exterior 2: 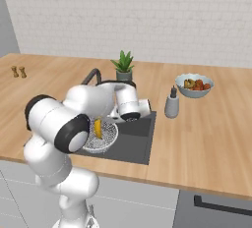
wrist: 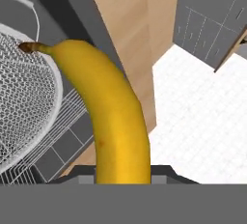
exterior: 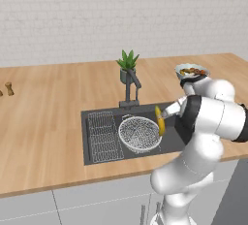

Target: Put the colander in the sink, put the banana in the colander, and turn on the sink faucet and pour water over the colander.

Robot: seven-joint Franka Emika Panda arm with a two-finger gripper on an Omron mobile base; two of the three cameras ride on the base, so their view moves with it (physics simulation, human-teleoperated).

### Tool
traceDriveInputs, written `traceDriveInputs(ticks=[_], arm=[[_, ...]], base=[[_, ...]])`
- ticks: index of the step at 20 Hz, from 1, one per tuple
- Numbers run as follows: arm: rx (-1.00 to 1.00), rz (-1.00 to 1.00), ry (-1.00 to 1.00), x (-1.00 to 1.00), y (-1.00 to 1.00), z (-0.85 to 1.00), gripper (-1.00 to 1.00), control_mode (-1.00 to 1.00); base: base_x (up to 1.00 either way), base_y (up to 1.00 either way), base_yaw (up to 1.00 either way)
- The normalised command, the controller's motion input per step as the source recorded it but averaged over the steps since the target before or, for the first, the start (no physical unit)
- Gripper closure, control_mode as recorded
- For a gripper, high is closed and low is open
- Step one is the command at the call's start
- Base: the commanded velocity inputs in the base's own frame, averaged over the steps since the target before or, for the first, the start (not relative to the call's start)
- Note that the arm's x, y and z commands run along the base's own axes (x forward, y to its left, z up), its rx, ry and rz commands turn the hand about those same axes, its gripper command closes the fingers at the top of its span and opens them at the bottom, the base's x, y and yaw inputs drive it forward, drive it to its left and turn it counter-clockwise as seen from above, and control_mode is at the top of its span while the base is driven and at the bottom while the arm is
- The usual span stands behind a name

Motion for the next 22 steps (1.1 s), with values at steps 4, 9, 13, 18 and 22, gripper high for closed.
traceDriveInputs(ticks=[4, 9, 13, 18, 22], arm=[[0.00, 0.12, -0.09, 0.40, 0.08, -0.49, 1.00, -1.00], [0.00, 0.22, -0.18, 0.33, 0.00, -0.34, 1.00, -1.00], [0.00, 0.20, -0.16, 0.41, 0.00, -0.29, 1.00, -1.00], [0.00, 0.20, -0.18, 0.41, 0.00, -0.40, 1.00, -1.00], [0.00, 0.24, -0.27, 0.19, 0.00, -0.48, 1.00, -1.00]], base=[[0.00, 0.00, 0.00], [0.00, 0.00, 0.00], [0.00, 0.00, 0.00], [0.00, 0.00, 0.00], [0.00, 0.00, 0.00]])
